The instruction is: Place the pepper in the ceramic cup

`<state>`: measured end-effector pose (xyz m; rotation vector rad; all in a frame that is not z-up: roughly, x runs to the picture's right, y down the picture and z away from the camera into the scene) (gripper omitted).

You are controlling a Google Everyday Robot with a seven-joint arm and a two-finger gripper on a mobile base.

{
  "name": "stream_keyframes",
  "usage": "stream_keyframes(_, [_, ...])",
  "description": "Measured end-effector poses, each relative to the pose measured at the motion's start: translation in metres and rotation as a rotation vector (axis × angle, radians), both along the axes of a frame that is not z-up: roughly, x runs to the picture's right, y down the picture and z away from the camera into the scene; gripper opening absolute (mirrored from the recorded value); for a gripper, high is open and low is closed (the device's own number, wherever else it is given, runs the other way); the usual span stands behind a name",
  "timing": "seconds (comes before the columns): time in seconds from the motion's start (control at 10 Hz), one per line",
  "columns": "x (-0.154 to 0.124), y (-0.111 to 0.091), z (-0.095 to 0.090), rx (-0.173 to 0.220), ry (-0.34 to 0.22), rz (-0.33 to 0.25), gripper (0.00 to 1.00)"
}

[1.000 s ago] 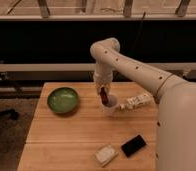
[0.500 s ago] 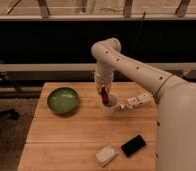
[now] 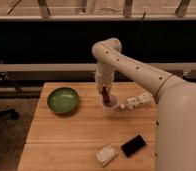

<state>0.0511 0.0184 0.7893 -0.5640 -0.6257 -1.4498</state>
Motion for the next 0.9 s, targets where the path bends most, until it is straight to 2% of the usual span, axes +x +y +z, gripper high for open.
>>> stream_keyframes(0.3, [0.02,0.001,0.005,0.011,0.04,0.028,0.63])
stream_keyframes(0.4, [0.022,0.001,0.006,0.013,0.045,0.034,0.67])
stream_keyframes(0.9, [0.032,0.002,0.006,0.03,0.074,0.083,0.69])
